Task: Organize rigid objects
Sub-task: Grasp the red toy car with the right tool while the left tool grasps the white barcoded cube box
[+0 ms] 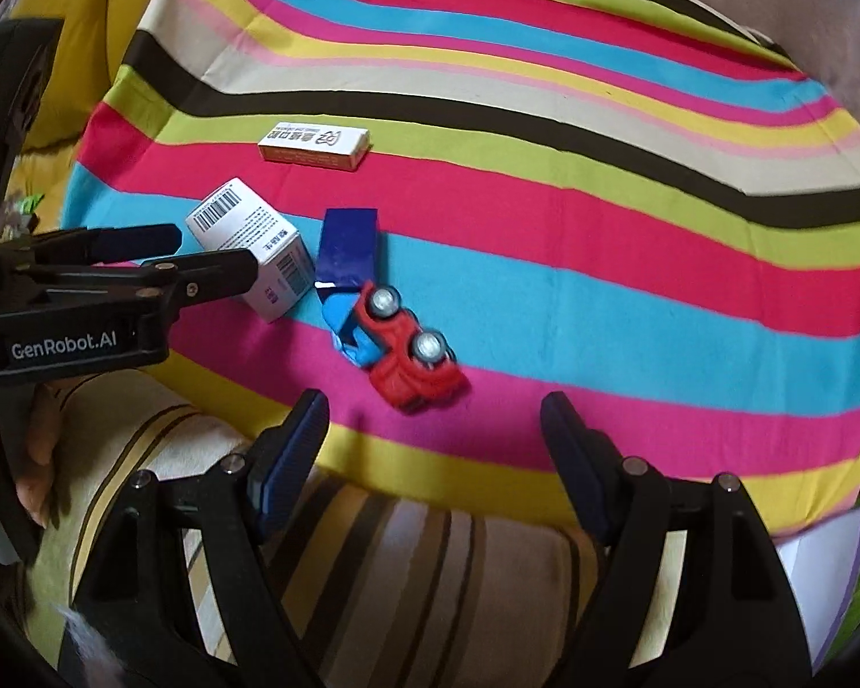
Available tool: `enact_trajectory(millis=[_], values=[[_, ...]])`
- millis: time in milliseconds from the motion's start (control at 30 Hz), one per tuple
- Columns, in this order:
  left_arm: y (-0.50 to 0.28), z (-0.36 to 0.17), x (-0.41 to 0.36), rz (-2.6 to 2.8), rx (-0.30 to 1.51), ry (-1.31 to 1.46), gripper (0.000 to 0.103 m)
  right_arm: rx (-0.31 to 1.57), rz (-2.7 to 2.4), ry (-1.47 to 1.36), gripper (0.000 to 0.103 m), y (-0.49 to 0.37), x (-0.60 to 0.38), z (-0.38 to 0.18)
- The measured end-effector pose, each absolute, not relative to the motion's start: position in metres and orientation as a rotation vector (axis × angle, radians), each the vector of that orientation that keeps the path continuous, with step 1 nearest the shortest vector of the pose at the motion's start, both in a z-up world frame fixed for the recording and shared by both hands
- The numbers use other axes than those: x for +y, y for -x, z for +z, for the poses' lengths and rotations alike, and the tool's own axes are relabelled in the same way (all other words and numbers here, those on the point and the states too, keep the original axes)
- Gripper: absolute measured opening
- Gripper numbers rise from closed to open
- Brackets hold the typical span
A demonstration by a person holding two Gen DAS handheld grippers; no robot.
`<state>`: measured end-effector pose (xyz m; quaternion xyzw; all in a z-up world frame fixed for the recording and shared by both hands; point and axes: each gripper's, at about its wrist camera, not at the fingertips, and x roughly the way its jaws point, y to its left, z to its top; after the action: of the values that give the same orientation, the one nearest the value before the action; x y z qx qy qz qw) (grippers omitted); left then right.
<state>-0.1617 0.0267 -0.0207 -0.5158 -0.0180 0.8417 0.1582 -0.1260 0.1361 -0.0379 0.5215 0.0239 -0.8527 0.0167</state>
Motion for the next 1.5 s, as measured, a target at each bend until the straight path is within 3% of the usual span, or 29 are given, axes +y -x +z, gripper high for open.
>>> enact_trajectory(millis=[333, 567, 633, 700, 1500], values=[[0.162, -0.019, 0.030, 2.401, -0.017, 1.450, 0.081, 0.215, -2.591, -1.619, 0.079, 0.148, 0.120, -0.052], [0.163, -0.020, 0.037, 2.391, 0.000, 1.453, 0.081, 0.171, -2.555, -1.667, 0.053, 0.154, 0.126, -0.064], [0.165, -0.023, 0.037, 2.392, 0.006, 1.473, 0.080, 0.156, -2.557, -1.661, 0.053, 0.153, 0.128, -0.064], [0.167, -0.026, 0.039, 2.391, 0.012, 1.483, 0.072, 0.143, -2.555, -1.649, 0.053, 0.152, 0.128, -0.063], [0.113, 0.001, 0.039, 2.493, -0.070, 1.358, 0.071, -0.076, -2.653, -1.510, 0.052, 0.111, 0.149, -0.029]])
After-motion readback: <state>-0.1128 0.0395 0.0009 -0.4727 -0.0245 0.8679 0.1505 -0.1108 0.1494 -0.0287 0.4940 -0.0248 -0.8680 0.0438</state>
